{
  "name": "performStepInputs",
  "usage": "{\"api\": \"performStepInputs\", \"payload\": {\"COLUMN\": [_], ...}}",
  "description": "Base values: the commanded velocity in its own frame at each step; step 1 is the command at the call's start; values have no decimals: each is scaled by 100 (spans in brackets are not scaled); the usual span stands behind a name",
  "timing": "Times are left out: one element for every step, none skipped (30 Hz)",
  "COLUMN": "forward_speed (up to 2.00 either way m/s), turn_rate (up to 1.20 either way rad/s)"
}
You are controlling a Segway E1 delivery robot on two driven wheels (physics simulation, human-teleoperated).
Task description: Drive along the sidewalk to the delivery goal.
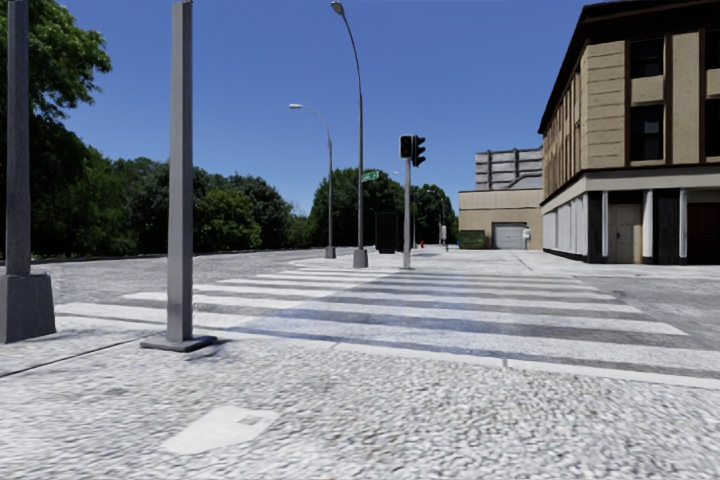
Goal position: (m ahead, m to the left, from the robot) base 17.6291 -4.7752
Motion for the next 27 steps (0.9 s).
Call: {"api": "performStepInputs", "payload": {"forward_speed": [200,200,200,200,200,200,200,200,200,200,200,200,200,200,200,200,200,200,200,200,200,200,200,200,200,200,200], "turn_rate": [-20,-23,-23,-24,-24,-24,-24,-24,-24,-24,-24,-24,-24,-24,-24,-24,-24,-24,-24,-24,-24,-24,-24,-30,-37,-41,-41]}}
